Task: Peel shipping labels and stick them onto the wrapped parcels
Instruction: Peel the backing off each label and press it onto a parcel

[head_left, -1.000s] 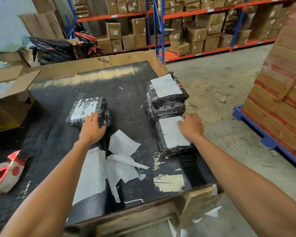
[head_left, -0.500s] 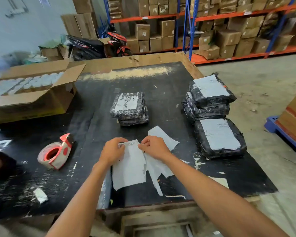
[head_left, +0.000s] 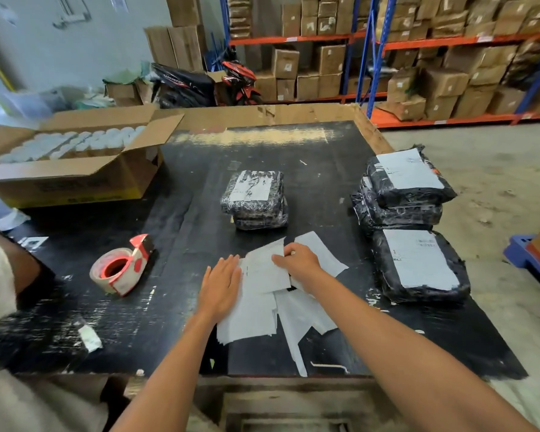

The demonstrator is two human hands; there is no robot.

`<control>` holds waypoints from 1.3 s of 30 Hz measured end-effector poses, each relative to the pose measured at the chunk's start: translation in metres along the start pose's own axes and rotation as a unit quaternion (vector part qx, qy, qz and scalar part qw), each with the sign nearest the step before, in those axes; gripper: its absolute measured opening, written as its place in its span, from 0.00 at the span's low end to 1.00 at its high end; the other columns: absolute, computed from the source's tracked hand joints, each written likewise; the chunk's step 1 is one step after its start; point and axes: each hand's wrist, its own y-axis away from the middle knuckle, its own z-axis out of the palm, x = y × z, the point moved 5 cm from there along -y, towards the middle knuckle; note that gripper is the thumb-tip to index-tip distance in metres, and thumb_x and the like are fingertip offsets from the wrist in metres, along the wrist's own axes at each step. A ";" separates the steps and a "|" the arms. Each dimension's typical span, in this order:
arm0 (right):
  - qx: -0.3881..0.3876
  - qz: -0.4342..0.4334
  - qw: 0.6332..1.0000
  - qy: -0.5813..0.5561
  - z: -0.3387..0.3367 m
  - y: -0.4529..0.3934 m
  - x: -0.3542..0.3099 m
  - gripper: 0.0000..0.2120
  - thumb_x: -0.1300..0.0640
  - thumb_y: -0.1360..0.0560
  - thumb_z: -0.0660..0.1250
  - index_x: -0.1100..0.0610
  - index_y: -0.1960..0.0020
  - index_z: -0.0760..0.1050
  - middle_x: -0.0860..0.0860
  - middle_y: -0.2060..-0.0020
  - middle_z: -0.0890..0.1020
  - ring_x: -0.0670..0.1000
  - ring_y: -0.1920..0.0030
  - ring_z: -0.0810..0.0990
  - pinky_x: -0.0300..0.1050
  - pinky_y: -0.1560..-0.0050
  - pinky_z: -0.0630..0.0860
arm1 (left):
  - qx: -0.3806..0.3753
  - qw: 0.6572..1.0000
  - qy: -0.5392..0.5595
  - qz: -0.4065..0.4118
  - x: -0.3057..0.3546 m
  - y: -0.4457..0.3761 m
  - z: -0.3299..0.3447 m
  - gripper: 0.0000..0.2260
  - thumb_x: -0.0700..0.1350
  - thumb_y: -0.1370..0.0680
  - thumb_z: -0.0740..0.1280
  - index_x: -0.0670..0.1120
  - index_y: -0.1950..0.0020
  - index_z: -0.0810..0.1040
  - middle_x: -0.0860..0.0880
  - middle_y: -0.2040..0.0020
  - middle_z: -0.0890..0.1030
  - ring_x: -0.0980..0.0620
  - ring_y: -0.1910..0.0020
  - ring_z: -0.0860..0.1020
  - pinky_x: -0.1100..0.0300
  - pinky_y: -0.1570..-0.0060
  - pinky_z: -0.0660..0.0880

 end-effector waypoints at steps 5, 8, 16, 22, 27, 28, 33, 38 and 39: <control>-0.046 -0.042 0.985 -0.158 -0.045 -0.005 -0.011 0.07 0.62 0.20 0.68 0.59 0.43 0.74 0.59 0.46 0.83 0.58 0.49 0.83 0.54 0.47 0.82 | -0.026 0.997 -0.077 -0.006 0.010 -0.013 -0.010 0.20 0.49 0.15 0.55 0.49 0.23 0.69 0.50 0.22 0.68 0.49 0.21 0.60 0.45 0.22 0.50; -0.068 -0.067 0.982 -0.164 -0.070 -0.005 -0.012 0.11 0.63 0.19 0.67 0.52 0.39 0.75 0.58 0.42 0.83 0.59 0.43 0.83 0.60 0.41 0.81 | 0.041 0.999 0.006 0.012 0.048 -0.022 -0.030 0.19 0.53 0.16 0.59 0.47 0.28 0.75 0.49 0.29 0.76 0.49 0.28 0.71 0.52 0.27 0.63; -0.116 -0.111 0.968 -0.195 -0.106 0.005 0.002 0.11 0.60 0.20 0.70 0.52 0.39 0.77 0.52 0.47 0.87 0.53 0.46 0.86 0.52 0.49 0.84 | -0.053 0.888 0.455 -0.028 0.153 -0.029 -0.008 0.06 0.46 0.21 0.71 0.47 0.46 0.85 0.48 0.51 0.88 0.49 0.55 0.86 0.60 0.63 0.79; -0.011 -0.167 0.969 -0.184 -0.148 0.009 0.012 0.06 0.59 0.21 0.71 0.55 0.44 0.80 0.53 0.55 0.87 0.52 0.56 0.86 0.43 0.58 0.82 | -0.089 0.883 0.461 -0.021 0.178 -0.031 0.012 0.06 0.44 0.24 0.74 0.49 0.47 0.85 0.51 0.50 0.88 0.51 0.52 0.87 0.60 0.58 0.82; -0.064 -0.199 0.967 -0.145 -0.156 0.016 0.010 0.07 0.59 0.22 0.73 0.56 0.44 0.82 0.56 0.60 0.87 0.49 0.64 0.83 0.39 0.63 0.80 | -0.057 0.850 0.521 -0.060 0.186 -0.032 0.011 0.10 0.44 0.27 0.77 0.44 0.48 0.84 0.45 0.53 0.88 0.47 0.56 0.87 0.57 0.62 0.82; -0.065 -0.198 0.966 -0.154 -0.157 0.016 0.009 0.06 0.58 0.20 0.70 0.56 0.44 0.82 0.55 0.60 0.87 0.49 0.64 0.83 0.39 0.63 0.80 | -0.060 0.848 0.523 -0.061 0.187 -0.031 0.011 0.09 0.43 0.26 0.77 0.43 0.48 0.84 0.45 0.54 0.88 0.47 0.57 0.87 0.58 0.63 0.81; -0.022 -0.202 0.973 -0.106 -0.167 0.017 0.006 0.06 0.58 0.18 0.66 0.53 0.48 0.82 0.49 0.59 0.88 0.48 0.67 0.84 0.37 0.68 0.76 | -0.077 0.854 0.512 -0.048 0.190 -0.030 0.008 0.12 0.44 0.26 0.77 0.42 0.45 0.84 0.44 0.53 0.88 0.45 0.56 0.87 0.55 0.60 0.82; -0.018 -0.222 0.972 -0.069 -0.168 0.018 0.001 0.05 0.55 0.20 0.68 0.52 0.52 0.82 0.50 0.59 0.88 0.49 0.70 0.81 0.34 0.70 0.71 | -0.069 0.868 0.491 -0.029 0.191 -0.030 0.004 0.10 0.43 0.26 0.76 0.41 0.46 0.84 0.44 0.53 0.88 0.46 0.56 0.87 0.56 0.61 0.81; -0.017 -0.227 0.971 -0.070 -0.168 0.018 0.000 0.05 0.55 0.20 0.68 0.51 0.53 0.82 0.50 0.59 0.87 0.49 0.70 0.81 0.32 0.69 0.71 | -0.071 0.870 0.487 -0.025 0.191 -0.029 0.004 0.10 0.43 0.25 0.76 0.41 0.47 0.84 0.44 0.53 0.88 0.46 0.56 0.87 0.56 0.60 0.81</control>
